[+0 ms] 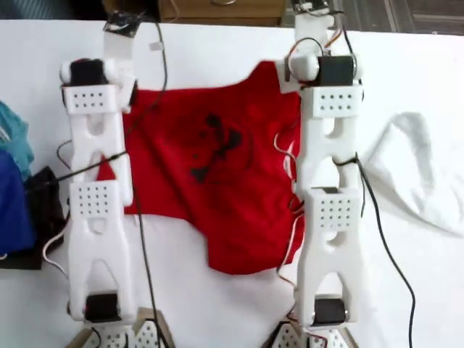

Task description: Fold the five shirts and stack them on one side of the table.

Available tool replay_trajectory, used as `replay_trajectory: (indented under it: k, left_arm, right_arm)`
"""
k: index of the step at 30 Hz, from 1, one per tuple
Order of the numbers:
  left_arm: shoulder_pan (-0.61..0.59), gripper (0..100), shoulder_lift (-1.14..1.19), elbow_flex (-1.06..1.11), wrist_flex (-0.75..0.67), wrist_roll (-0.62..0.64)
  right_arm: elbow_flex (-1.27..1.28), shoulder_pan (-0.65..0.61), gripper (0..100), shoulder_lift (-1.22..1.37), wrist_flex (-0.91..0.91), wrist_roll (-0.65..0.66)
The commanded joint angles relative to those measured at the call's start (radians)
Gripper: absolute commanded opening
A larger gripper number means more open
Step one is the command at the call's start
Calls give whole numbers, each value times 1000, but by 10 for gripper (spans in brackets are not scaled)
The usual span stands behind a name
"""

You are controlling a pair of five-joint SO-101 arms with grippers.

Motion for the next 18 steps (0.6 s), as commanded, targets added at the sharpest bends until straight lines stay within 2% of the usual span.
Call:
replay_trajectory:
  k: [1, 4, 9, 12, 18]
  left_arm:
    - [-41, 24, -152, 88, 25, -46]
    - [-44, 24, -275, 331, 26, -71]
    - [-26, 24, -595, 846, 23, -153]
    - [-6, 24, -784, 1113, 21, -241]
    - [0, 24, -1037, 1429, 20, -399]
  right_arm:
    - [14, 1, 17, -99, 31, 11]
    - [186, -12, 17, -191, 31, 3]
    - [618, -44, 17, -476, 31, 2]
    - [864, -47, 18, -659, 27, 11]
    - [1301, -47, 18, -974, 27, 132]
